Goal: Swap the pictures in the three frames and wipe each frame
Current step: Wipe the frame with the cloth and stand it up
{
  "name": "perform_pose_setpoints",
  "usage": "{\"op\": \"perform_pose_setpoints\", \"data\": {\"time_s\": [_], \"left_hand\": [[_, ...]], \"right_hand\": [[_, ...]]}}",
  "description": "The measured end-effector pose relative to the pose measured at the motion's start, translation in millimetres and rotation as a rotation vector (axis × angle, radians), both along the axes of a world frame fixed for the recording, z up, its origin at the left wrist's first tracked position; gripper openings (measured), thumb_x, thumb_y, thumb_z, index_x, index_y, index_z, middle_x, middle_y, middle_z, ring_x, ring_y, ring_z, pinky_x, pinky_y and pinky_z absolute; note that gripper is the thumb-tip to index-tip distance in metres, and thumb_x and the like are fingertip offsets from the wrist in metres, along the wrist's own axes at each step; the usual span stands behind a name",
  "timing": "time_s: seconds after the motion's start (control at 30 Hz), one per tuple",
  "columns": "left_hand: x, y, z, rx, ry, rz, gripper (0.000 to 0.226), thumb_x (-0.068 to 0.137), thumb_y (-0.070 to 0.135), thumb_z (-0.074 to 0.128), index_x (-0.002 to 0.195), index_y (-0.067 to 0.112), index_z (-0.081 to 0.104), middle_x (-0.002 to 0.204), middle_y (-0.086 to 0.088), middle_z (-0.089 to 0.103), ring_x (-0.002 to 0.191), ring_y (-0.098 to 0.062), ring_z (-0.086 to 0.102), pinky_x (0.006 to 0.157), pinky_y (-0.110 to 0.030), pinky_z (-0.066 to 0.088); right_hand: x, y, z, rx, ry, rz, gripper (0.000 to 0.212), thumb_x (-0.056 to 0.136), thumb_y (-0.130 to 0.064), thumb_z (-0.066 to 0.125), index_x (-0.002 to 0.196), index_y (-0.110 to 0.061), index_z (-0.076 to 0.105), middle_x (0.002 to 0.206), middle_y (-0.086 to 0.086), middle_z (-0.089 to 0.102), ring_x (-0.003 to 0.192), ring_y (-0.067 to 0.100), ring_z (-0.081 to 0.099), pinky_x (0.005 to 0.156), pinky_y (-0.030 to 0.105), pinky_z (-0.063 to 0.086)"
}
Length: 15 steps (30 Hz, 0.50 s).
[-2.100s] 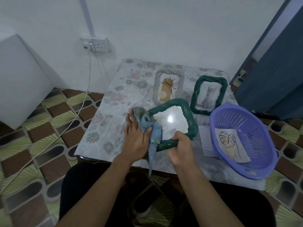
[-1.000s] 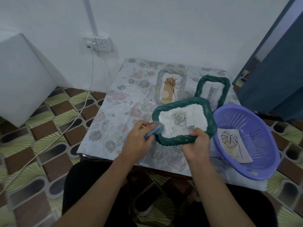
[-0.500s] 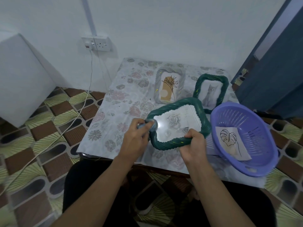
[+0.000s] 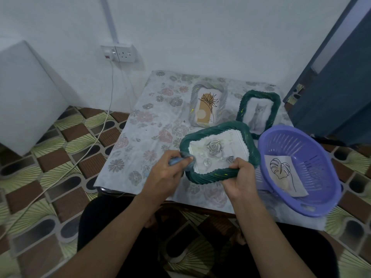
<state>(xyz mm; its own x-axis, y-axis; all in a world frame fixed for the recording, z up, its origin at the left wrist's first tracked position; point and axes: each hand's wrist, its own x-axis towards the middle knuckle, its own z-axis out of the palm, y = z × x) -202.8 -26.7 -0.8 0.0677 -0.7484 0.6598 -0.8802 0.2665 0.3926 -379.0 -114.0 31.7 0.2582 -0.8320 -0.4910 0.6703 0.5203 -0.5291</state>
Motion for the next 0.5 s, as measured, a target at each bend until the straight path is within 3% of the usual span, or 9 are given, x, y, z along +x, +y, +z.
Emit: {"op": "perform_pose_setpoints", "data": {"time_s": [0.07,0.17,0.23,0.4,0.5], "left_hand": [[0.8,-5.9,2.1,-0.021,-0.002,0.039,0.029,0.093,0.016,0.052,0.109,0.009,0.075,0.113,-0.003,0.045,0.087,-0.016,0.053,0.071,-0.012,0.041],[8.1,-10.4,3.7,-0.032,0.040,0.125,0.031,0.093,0.015,0.051,0.115,0.010,0.073,0.114,-0.006,0.046,0.085,-0.022,0.056,0.063,-0.025,0.051],[12.4,-12.6,8.0,-0.035,0.074,0.162,0.032,0.094,0.014,0.051,0.118,0.010,0.072,0.113,-0.010,0.049,0.082,-0.028,0.060,0.061,-0.030,0.054],[0.2,-3.3,6.9,-0.017,0.125,0.038,0.030,0.094,0.016,0.053,0.120,0.020,0.067,0.114,-0.004,0.046,0.081,-0.021,0.057,0.060,-0.023,0.051],[-9.1,8.5,-4.3,0.022,0.114,-0.061,0.028,0.101,0.020,0.047,0.125,0.026,0.060,0.114,-0.003,0.047,0.080,-0.018,0.056,0.061,-0.021,0.049]], "right_hand": [[4.1,1.2,3.9,-0.016,-0.006,0.001,0.041,0.045,0.003,0.046,0.084,-0.007,0.055,0.093,0.005,0.052,0.091,0.029,0.050,0.103,0.050,0.045],[7.8,2.2,10.6,-0.027,0.000,0.012,0.055,0.044,0.003,0.046,0.097,-0.005,0.058,0.106,0.007,0.054,0.101,0.030,0.049,0.108,0.054,0.040],[7.1,2.8,13.6,-0.032,0.000,0.011,0.048,0.048,0.005,0.042,0.092,-0.006,0.059,0.101,0.006,0.055,0.100,0.029,0.048,0.109,0.053,0.039],[6.2,0.6,22.2,-0.043,-0.040,-0.054,0.047,0.051,0.006,0.037,0.090,-0.006,0.060,0.098,0.005,0.061,0.093,0.028,0.057,0.098,0.047,0.050],[5.3,-6.7,16.9,-0.041,-0.041,-0.102,0.048,0.049,0.006,0.038,0.089,-0.008,0.061,0.103,0.007,0.060,0.099,0.030,0.055,0.103,0.053,0.046]]}}
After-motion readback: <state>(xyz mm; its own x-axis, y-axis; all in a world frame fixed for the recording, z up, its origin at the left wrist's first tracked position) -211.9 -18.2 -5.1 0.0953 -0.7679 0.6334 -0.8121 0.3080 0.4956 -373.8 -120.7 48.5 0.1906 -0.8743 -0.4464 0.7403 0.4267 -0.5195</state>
